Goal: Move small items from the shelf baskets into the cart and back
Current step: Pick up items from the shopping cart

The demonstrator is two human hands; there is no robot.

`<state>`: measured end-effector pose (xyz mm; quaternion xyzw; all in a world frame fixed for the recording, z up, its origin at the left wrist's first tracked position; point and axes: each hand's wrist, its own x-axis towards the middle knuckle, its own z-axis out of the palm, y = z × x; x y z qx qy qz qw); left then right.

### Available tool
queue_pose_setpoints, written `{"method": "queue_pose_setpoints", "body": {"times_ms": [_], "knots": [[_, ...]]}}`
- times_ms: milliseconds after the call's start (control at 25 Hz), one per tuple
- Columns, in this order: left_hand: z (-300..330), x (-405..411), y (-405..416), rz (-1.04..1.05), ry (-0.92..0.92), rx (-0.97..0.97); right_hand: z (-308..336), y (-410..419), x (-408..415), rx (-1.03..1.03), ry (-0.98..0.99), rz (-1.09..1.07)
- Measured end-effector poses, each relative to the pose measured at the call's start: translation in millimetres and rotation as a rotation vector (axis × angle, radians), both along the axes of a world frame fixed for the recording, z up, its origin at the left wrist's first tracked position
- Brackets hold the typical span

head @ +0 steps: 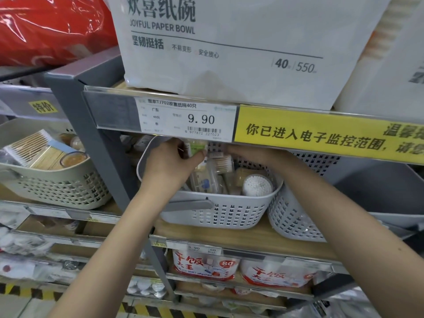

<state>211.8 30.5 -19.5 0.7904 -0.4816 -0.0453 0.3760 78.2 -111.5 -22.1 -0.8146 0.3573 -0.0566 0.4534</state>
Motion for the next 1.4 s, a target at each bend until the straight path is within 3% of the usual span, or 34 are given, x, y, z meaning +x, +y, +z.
{"method": "queue_pose_setpoints", "body": {"times_ms": [200,320,520,680,960,1200,1400], "knots": [[-8,-6,-7,-0.069,0.012,-0.001,14,2,-23,-0.339,0.522,0.153],[-12,-6,-8,-0.148,0.025,-0.016,12,3,-12,-0.434,0.777,0.267],[-16,-2,-9,-0.190,0.063,-0.040,8,-2,-6,-0.534,0.868,0.228],[-16,-1,-8,-0.195,0.061,-0.062,19,3,-19,-0.412,0.715,0.183],[-11,-6,1,-0.257,0.096,-0.155,48,33,-45,-0.161,0.194,-0.122],[-3,-21,26,-0.510,0.177,-0.316,42,91,-77,-0.374,-0.289,-0.353],[-1,-62,42,-0.721,0.196,-0.349,23,145,-129,-0.297,-0.625,-0.476]]}}
